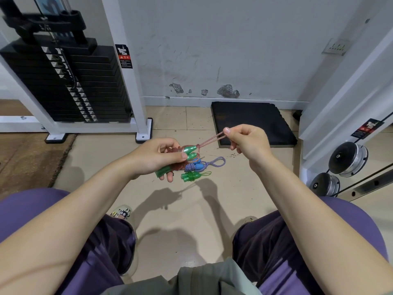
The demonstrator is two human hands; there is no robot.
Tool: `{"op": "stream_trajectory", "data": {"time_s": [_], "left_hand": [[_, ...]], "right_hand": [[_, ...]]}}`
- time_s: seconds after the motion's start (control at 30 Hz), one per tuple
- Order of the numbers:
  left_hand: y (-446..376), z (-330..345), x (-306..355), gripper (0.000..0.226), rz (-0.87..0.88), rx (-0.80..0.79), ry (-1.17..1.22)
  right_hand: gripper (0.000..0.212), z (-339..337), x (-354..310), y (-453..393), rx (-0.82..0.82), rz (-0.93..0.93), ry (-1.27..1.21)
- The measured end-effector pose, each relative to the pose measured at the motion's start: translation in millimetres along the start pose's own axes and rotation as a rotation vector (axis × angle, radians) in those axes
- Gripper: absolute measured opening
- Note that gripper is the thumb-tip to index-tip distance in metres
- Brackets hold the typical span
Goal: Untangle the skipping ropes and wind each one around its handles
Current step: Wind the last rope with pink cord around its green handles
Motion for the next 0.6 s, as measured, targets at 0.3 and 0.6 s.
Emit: {"op": "stream_trajectory", "data": {"time_s": [0.3, 0.6], "left_hand": [[-37.3, -45.6, 2.9, 0.027, -0.062, 0.226, -0.065], [-132.3, -2.2, -142.4, 0.041, -0.285, 0.482, -0.056]], "right_hand": [[0.024, 25.0, -14.3, -28.7, 0.034, -0.016, 0.077], [0.031, 71.4, 141.6, -92.9, 0.079, 0.225, 0.117]]}}
Point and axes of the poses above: each hand's wrist, its own y-axis away from the middle knuckle, its own z-axis out of the palm, x = y × z, the point moved 2 cm from there along -y, towards the middle knuckle, and after that the axes turned 1 degree about z, right-handed, at the moved point
